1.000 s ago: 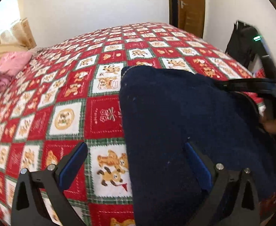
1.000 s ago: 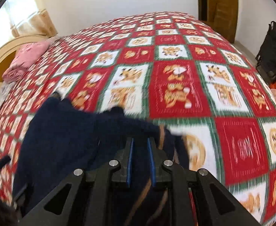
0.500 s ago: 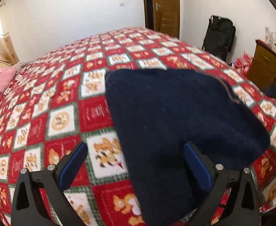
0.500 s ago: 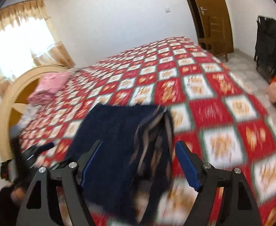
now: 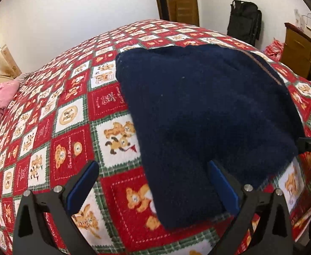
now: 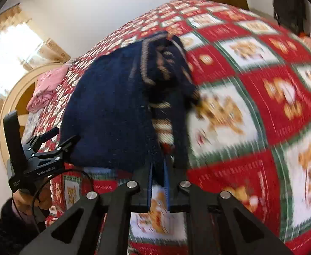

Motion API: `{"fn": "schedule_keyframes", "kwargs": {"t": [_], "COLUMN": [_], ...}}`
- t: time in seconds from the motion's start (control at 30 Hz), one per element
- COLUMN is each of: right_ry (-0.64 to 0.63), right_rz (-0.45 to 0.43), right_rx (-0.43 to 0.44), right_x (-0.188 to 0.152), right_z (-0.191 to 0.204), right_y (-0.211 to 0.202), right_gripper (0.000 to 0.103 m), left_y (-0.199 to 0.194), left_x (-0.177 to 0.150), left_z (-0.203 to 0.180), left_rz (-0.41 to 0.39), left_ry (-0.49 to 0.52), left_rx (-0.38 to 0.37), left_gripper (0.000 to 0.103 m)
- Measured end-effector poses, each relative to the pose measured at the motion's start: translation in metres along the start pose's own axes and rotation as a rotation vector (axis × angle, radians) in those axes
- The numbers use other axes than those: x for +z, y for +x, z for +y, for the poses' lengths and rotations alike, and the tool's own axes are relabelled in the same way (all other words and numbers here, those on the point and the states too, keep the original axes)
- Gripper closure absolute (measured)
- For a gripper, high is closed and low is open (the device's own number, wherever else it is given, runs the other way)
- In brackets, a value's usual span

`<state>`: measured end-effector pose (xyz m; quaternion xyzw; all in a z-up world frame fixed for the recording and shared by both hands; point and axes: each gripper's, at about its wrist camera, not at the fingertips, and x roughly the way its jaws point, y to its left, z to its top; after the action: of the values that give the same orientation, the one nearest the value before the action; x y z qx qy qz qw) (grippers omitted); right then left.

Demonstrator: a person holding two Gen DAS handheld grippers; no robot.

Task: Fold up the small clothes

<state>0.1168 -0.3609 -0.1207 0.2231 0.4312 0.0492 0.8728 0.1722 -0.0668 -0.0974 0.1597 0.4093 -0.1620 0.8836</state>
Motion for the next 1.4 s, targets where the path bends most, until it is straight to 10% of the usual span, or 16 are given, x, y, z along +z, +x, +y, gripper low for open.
{"fn": "schedule_keyframes", "kwargs": {"t": [0.3, 0.57, 0.77, 0.83, 0.87, 0.9, 1.4], "right_ry": [-0.209, -0.316, -0.098, -0.061, -0.047, -0.028, 0.063], "right_rz": [-0.218, -0.095, -0.168, -0.228, -0.244, -0.266, -0.121], "right_rx": [-0.052, -0.209, 0.011, 0.079, 0.098, 0.113, 0.002], "right_x": [0.031, 0.067, 0.073, 0.077, 0.081, 0.085, 0.125], "right_z": [0.053, 0.07, 0.043, 0.04, 0.039, 0.035, -0.004], "right_y": [-0.052, 0.028, -0.01, -0.027, -0.029, -0.032, 0.054], "right_gripper": [0.092, 0.092, 0.091, 0.062, 0.026, 0.012, 0.012], "left_y": [-0.029, 0.004, -0.017, -0.018, -0.015, -0.008, 0.075], "left_x": [0.018, 0.0, 0.031, 0.045, 0.054, 0.063, 0.074], "left_z": [0.023, 0.008, 0.038, 0.05, 0.055, 0.06, 0.067], "left_rz": [-0.072, 0.014, -0.056, -0.091, -0.088, -0.072, 0.115], "left_ry": [-0.115, -0.076, -0.133, -0.181, -0.198, -0.213, -0.395], "left_rx": [-0.08, -0.043, -0.063, -0.059, -0.047, -0.036, -0.213], "left_gripper": [0.0, 0.0, 0.0, 0.0, 0.0, 0.0, 0.0]}}
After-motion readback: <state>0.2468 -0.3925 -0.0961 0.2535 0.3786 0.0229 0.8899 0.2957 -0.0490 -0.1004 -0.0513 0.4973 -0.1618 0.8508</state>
